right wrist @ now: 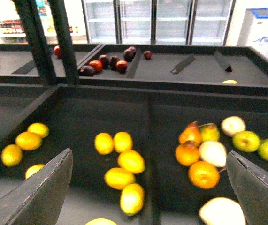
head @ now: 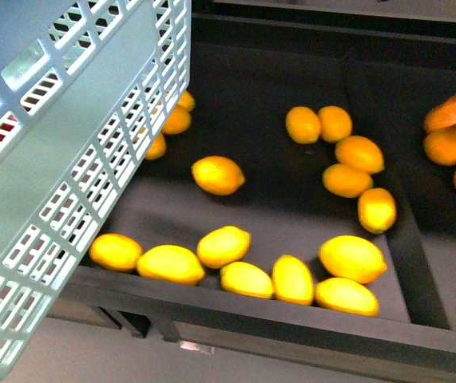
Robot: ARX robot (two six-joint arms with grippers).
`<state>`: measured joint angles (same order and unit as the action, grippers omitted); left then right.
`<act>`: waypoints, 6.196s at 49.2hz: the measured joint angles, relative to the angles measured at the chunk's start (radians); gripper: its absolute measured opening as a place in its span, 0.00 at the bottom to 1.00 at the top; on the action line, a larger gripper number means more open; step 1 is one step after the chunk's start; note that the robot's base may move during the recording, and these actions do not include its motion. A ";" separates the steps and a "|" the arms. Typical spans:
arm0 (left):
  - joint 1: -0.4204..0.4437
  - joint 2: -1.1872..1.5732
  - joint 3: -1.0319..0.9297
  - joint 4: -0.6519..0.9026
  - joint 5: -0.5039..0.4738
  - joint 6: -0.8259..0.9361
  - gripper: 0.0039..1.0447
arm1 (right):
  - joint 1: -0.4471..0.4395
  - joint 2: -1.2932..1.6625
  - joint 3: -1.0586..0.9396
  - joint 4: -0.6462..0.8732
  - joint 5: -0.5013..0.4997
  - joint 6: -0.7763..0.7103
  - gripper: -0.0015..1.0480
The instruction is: Pick lemon and mango into basket
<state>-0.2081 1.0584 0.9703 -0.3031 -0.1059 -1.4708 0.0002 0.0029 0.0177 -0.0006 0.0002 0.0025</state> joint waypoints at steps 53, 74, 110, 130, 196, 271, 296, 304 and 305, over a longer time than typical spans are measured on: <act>0.001 0.002 0.001 0.000 0.000 0.003 0.05 | 0.000 0.000 0.000 -0.001 0.000 0.000 0.92; 0.005 0.000 0.001 0.000 0.005 0.004 0.05 | 0.000 0.001 0.000 -0.001 -0.004 0.000 0.92; -0.192 0.473 0.305 -0.044 0.169 0.632 0.05 | 0.000 0.001 0.000 -0.001 -0.002 0.000 0.92; -0.398 0.711 0.589 -0.043 0.296 0.592 0.05 | 0.000 0.001 0.000 -0.001 -0.002 0.000 0.92; -0.476 0.716 0.589 0.055 0.387 0.499 0.05 | -0.561 0.871 0.278 -0.105 0.092 0.482 0.92; -0.476 0.716 0.589 0.055 0.387 0.499 0.05 | -0.475 2.426 1.181 0.056 0.277 0.865 0.92; -0.476 0.716 0.589 0.055 0.386 0.499 0.05 | -0.485 2.482 1.197 0.080 0.305 0.855 0.64; -0.476 0.716 0.589 0.055 0.387 0.499 0.05 | -0.500 2.448 1.139 0.118 0.289 0.831 0.60; -0.476 0.716 0.589 0.055 0.387 0.499 0.05 | -0.502 2.442 1.131 0.122 0.284 0.831 0.60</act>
<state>-0.6842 1.7748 1.5589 -0.2485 0.2813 -0.9714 -0.5022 2.4447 1.1488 0.1219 0.2844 0.8333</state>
